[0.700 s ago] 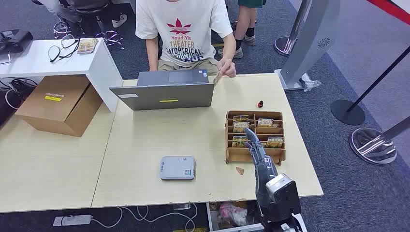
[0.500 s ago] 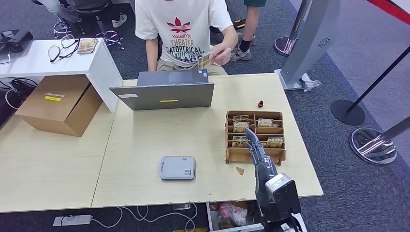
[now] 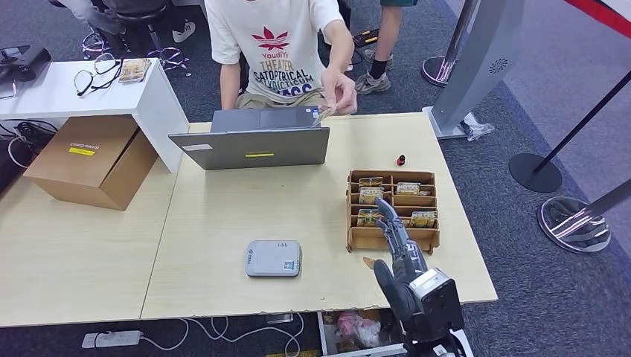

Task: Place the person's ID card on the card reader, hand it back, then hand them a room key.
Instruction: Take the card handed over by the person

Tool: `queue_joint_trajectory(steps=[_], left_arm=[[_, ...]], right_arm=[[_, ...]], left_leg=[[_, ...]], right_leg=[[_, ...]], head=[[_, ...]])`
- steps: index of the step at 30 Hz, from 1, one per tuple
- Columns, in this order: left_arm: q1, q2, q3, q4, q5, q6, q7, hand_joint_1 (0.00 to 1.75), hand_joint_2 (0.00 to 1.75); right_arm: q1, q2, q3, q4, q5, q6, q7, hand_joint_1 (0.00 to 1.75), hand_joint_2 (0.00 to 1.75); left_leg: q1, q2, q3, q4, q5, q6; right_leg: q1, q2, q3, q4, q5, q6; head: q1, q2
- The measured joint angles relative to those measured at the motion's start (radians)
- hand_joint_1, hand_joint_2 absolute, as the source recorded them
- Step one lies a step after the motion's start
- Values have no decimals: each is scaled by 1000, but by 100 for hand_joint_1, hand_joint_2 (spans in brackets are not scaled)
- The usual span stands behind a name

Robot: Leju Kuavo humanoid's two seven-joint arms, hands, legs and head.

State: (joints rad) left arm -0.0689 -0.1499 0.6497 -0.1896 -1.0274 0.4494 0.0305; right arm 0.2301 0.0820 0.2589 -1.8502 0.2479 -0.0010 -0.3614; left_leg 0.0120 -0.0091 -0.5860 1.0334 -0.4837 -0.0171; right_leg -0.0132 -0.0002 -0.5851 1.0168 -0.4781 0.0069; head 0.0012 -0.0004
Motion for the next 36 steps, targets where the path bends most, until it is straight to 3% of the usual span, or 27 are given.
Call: queue_joint_trajectory(steps=[7,13,22,36], left_arm=[[0,0,0,0,11,3,2,0,0],[0,-1,1,0,22,13,0,0,0],[-7,-8,1,0,-11,23,0,0,0],[-8,-1,1,0,-2,-6,10,0,0]], right_arm=[[-28,0,-1,7,22,23,10,0,175],[-114,0,10,34,154,-49,-21,0,175],[-328,-10,98,119,428,-368,-59,0,175],[-579,-34,263,401,687,-675,12,0,175]], left_leg=[[0,0,0,0,0,0],[0,0,0,0,0,0],[0,4,1,0,1,-1],[0,3,1,0,1,-1]], right_leg=[[0,0,0,0,0,0],[0,0,1,0,0,0],[0,2,0,0,2,-1],[0,2,0,1,2,-1]], head=[[0,0],[0,0],[0,0],[0,0]])
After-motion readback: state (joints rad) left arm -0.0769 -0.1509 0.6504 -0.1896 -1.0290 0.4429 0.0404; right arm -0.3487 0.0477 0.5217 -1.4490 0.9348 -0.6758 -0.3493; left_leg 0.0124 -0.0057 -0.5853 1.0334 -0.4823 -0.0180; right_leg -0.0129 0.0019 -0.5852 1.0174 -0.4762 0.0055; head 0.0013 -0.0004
